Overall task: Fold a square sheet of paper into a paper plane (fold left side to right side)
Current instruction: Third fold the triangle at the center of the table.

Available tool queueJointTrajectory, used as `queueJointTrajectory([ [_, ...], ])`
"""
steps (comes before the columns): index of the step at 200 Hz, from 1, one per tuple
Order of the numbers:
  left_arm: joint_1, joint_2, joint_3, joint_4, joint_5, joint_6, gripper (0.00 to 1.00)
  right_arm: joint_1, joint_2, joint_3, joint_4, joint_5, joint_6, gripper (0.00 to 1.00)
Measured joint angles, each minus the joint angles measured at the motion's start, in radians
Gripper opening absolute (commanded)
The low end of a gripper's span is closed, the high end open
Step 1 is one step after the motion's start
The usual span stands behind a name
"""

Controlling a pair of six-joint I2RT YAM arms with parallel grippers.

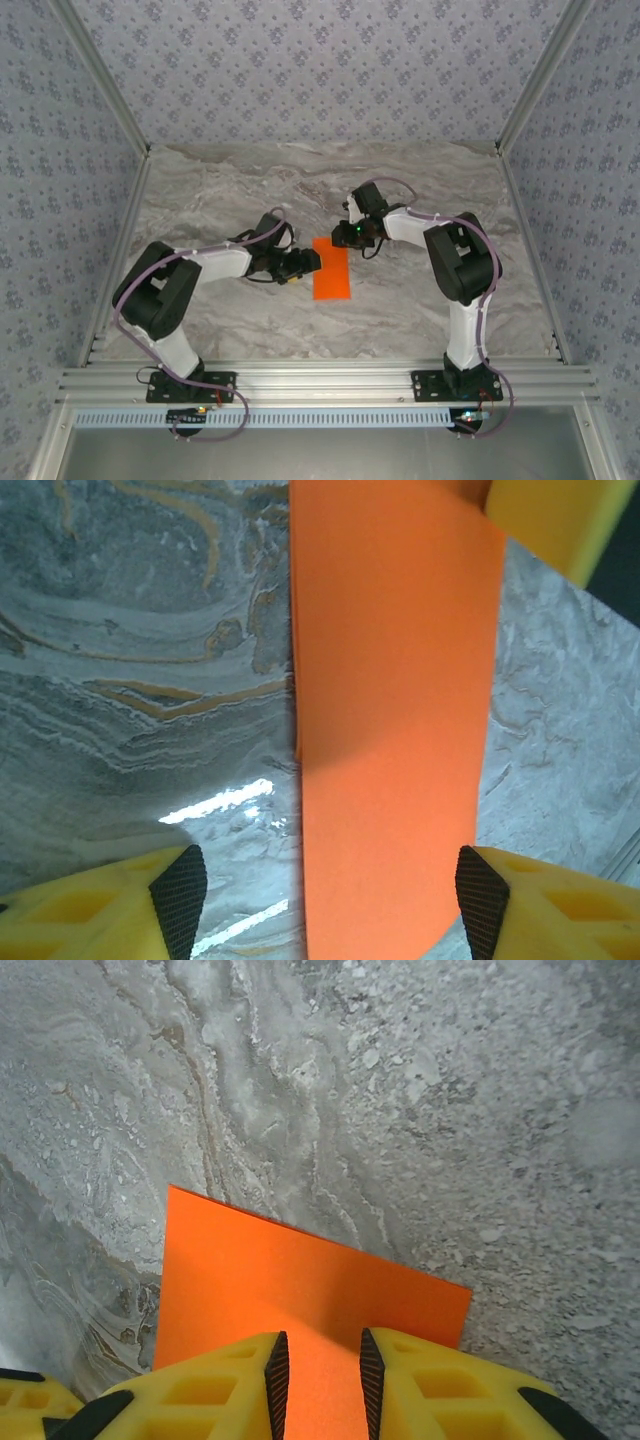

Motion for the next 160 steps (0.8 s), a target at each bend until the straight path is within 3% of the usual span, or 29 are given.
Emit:
queueJointTrajectory([
  [160,-0.016,0.085,0.051,0.050,0.059,-0.050,0.47,0.000,0.000,0.000,0.000,0.006,-0.011,0.27],
])
